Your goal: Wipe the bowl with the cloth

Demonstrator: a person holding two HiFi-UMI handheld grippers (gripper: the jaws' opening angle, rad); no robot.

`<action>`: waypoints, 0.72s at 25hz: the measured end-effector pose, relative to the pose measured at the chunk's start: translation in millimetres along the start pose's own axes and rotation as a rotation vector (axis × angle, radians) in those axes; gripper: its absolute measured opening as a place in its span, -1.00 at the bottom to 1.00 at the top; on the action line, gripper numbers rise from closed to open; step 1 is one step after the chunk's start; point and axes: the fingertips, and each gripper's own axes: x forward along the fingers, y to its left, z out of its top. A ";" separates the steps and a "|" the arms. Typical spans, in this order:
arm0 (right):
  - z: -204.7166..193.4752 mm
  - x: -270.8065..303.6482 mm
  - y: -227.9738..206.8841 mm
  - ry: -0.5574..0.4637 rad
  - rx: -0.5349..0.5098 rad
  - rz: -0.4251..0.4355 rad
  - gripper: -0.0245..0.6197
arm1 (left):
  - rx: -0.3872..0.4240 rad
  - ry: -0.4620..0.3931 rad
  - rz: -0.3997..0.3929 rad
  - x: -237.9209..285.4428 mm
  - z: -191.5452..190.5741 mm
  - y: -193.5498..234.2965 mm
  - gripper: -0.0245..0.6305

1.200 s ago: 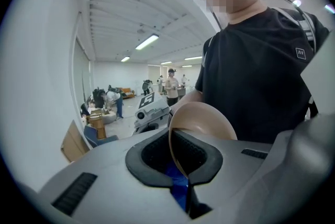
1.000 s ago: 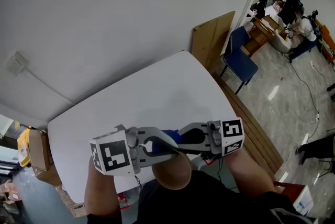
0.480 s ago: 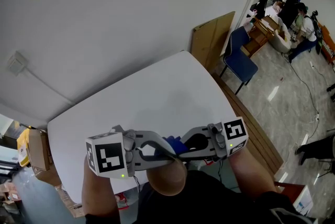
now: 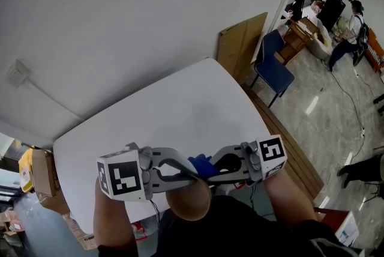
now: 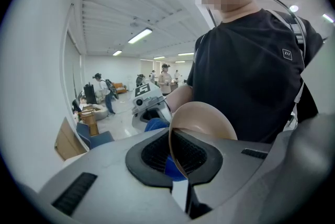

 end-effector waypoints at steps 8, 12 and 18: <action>7.2 -18.8 1.3 -0.021 -0.014 -0.037 -0.82 | -0.023 0.036 0.100 -3.5 -12.8 24.4 -0.87; 7.2 -28.9 0.8 -0.028 -0.028 -0.063 -0.82 | -0.062 0.053 0.184 -8.4 -24.1 42.6 -0.87; 8.6 -50.6 -3.4 -0.082 -0.013 -0.146 -0.82 | -0.213 0.052 0.308 -15.9 -51.0 71.3 -0.87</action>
